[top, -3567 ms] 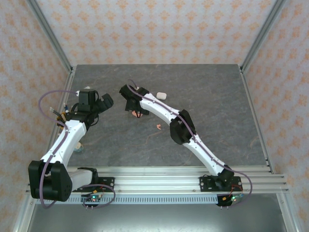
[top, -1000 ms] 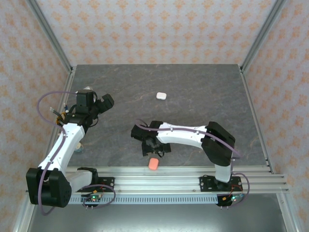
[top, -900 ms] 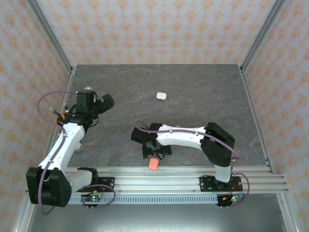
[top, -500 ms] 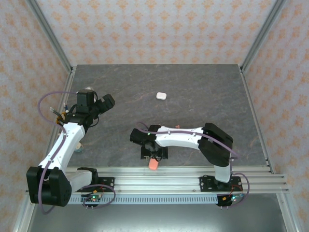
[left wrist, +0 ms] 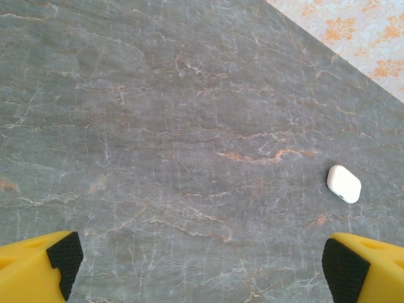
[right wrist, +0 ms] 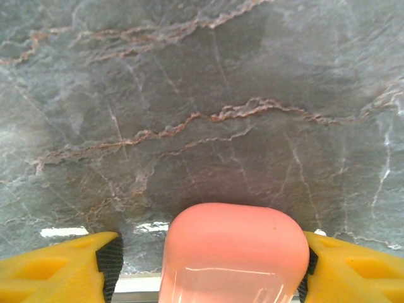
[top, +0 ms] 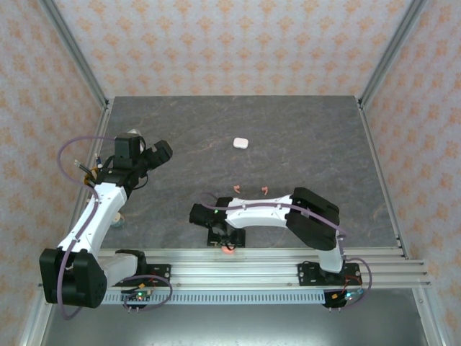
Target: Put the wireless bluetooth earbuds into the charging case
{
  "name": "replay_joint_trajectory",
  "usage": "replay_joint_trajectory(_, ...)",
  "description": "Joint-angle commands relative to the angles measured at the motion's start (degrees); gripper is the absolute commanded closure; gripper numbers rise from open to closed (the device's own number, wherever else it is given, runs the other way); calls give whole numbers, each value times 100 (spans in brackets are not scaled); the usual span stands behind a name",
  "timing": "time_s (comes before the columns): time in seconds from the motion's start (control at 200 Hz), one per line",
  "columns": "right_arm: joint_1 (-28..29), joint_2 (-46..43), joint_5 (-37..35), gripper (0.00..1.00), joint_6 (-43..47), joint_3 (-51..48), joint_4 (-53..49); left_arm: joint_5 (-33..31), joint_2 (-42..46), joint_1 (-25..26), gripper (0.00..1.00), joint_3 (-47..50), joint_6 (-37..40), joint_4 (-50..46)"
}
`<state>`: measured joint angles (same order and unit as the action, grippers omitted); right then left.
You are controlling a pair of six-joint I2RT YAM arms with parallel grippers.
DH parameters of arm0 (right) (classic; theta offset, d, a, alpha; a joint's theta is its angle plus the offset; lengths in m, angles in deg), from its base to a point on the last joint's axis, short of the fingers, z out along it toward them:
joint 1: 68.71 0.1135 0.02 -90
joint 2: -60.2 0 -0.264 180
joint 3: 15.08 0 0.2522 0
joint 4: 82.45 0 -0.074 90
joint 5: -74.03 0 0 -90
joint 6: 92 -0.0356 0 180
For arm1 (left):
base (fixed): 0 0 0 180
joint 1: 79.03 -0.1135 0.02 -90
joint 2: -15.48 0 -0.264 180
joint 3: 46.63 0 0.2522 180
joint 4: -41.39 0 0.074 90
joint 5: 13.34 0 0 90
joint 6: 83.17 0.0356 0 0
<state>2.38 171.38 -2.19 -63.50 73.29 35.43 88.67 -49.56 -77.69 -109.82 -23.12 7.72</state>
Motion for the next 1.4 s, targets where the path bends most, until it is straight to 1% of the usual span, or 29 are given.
replay_joint_trajectory(0.0,38,158,-107,32,-212,-141,-16,82,-53,-55,0,47,113,100)
replay_joint_trajectory(0.12,38,233,-215,43,-137,30,-105,83,-67,-55,0,64,114,117)
replay_joint_trajectory(0.21,15,329,-361,53,49,308,-280,73,-71,-55,0,73,96,136)
replay_joint_trajectory(0.29,-54,407,-473,59,241,581,-403,41,-62,-55,0,73,99,134)
replay_joint_trajectory(0.395,-230,462,-566,61,487,860,-472,-25,-40,-55,0,65,101,109)
replay_joint_trajectory(0.56,-608,599,-702,61,1033,1388,-542,-174,25,-55,0,73,103,48)
replay_joint_trajectory(0.741,-1025,1045,-828,61,1807,2233,-739,-371,135,-55,0,91,86,-70)
replay_joint_trajectory(0.861,-1312,1369,-695,61,2223,2640,-717,-523,228,-52,0,105,55,-158)
replay_joint_trajectory(0.936,-1479,1552,-546,60,2629,2870,-663,-604,270,-55,0,91,43,-224)
replay_joint_trajectory(1.001,-1588,1708,-347,60,3151,3127,-695,-661,314,-55,0,63,44,-283)
replay_joint_trajectory(1.141,-1646,2039,-351,58,4450,3778,-1241,-729,410,-55,0,66,31,-376)
replay_joint_trajectory(1.211,-1646,2121,-369,56,5011,3931,-1449,-746,455,-55,0,104,4,-391)
replay_joint_trajectory(1.251,-1642,2132,-393,51,5279,3952,-1530,-744,470,-56,0,124,-14,-392)
replay_joint_trajectory(1.301,-1643,2106,-568,37,5434,3947,-1598,-735,492,-55,0,148,-28,-386)
replay_joint_trajectory(1.321,-1642,2074,-684,34,5433,3934,-1614,-721,492,-55,0,165,-28,-388)
replay_joint_trajectory(1.396,-1652,1799,-932,28,5242,3764,-1449,-690,493,-56,0,162,-28,-374)
